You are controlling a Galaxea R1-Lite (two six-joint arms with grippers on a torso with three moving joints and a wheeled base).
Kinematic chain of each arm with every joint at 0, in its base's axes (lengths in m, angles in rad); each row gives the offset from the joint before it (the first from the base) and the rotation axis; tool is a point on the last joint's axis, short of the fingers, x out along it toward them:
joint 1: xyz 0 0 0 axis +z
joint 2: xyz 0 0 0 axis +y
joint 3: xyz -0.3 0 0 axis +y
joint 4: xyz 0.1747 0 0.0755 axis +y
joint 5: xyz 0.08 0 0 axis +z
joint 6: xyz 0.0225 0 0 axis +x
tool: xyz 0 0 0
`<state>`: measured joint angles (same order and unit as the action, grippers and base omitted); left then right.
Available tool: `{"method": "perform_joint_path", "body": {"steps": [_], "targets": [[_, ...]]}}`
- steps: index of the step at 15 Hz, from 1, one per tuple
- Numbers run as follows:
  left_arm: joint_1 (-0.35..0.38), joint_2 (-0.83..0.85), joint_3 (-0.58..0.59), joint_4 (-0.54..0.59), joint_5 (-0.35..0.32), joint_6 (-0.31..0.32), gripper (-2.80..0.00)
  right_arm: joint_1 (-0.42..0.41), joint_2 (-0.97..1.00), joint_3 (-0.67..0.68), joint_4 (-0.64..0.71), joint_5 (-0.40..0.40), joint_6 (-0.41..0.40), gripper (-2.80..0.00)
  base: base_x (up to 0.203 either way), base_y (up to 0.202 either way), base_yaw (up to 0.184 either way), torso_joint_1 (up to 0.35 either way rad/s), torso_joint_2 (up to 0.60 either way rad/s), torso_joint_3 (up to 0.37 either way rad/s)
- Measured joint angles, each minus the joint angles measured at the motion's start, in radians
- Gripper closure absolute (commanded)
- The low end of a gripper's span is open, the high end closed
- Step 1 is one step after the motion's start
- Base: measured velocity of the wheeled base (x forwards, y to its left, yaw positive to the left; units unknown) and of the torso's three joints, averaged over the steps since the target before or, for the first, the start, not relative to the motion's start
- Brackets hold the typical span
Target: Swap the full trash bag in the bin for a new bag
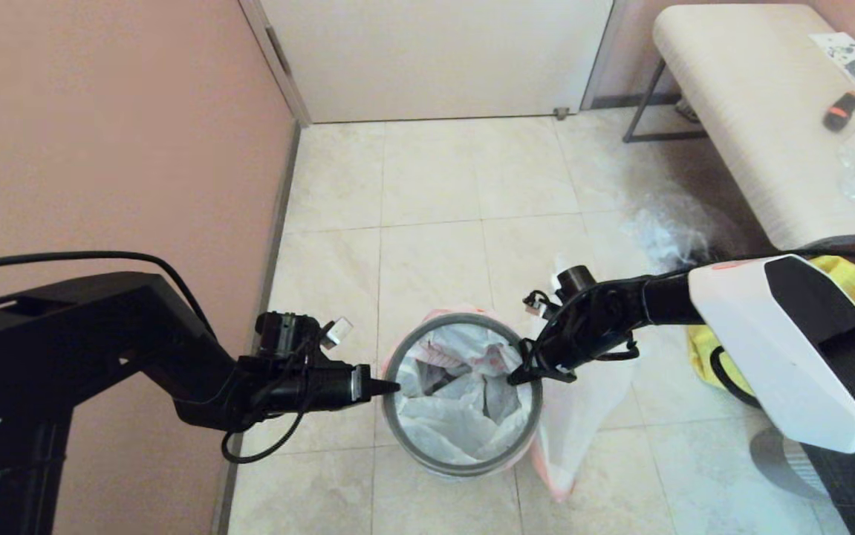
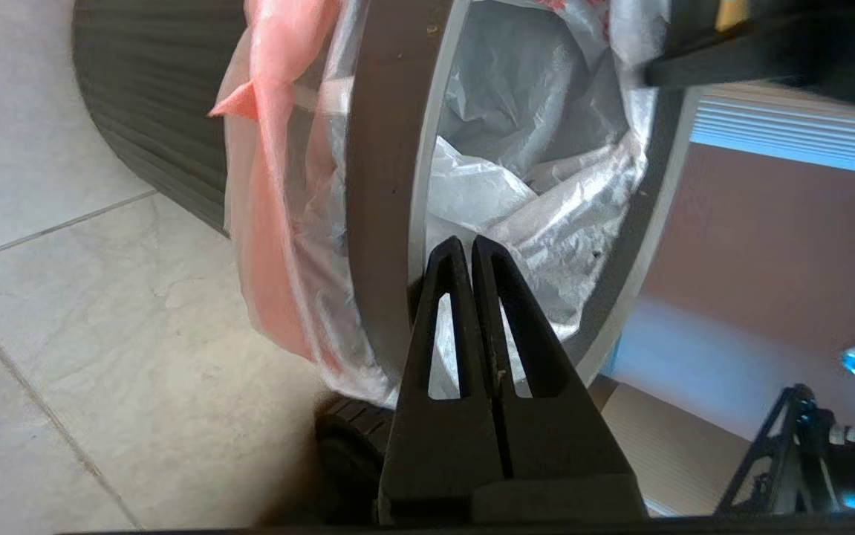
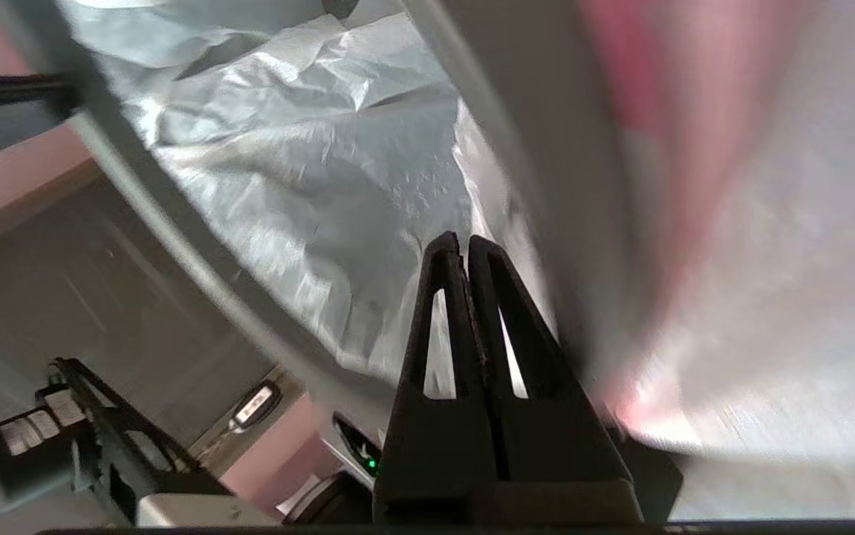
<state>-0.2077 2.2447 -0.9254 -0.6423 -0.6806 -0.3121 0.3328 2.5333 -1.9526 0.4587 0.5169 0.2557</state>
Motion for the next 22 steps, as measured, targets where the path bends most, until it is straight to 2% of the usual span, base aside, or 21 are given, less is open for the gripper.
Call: {"method": "perform_joint_path", "body": {"steps": [8,11,14,15,16,18,20,22], "targets": [[0.002,0.001,-0.004,0.003,0.008,0.0,0.0,-0.001,-0.004,0.015,0.01,-0.014,0.006,0.0,0.0,0.0,0.0,0.0,0.0,0.0],[-0.002,0.003,-0.001,0.004,0.026,0.004,0.0,0.038,-0.129,0.058,0.065,-0.022,0.011,0.0,0.0,0.0,0.0,0.0,0.0,0.0],[-0.007,-0.036,0.021,0.004,0.026,0.02,0.0,0.114,-0.299,0.101,0.155,-0.029,0.011,0.0,0.0,0.0,0.0,0.0,0.0,0.0],[-0.011,-0.074,0.033,0.01,0.032,0.016,0.0,0.135,-0.361,0.11,0.195,-0.065,0.012,0.0,0.0,0.0,0.0,0.0,0.0,0.0],[-0.013,-0.125,0.046,0.021,0.043,0.01,0.0,0.16,-0.422,0.117,0.24,-0.136,0.017,0.0,0.0,0.0,0.0,0.0,0.0,0.0],[-0.025,-0.262,0.063,0.074,0.101,0.002,0.0,0.187,-0.539,0.124,0.318,-0.333,0.044,0.0,0.0,0.0,0.0,0.0,0.0,0.0],[-0.066,-0.429,0.066,0.159,0.224,0.001,0.0,0.191,-0.651,0.145,0.38,-0.546,0.08,0.0,0.0,0.0,0.0,0.0,0.0,0.0],[-0.119,-0.624,0.059,0.271,0.422,0.006,0.0,0.196,-0.788,0.214,0.419,-0.738,0.096,0.0,0.0,0.0,0.0,0.0,0.0,0.0]]}}
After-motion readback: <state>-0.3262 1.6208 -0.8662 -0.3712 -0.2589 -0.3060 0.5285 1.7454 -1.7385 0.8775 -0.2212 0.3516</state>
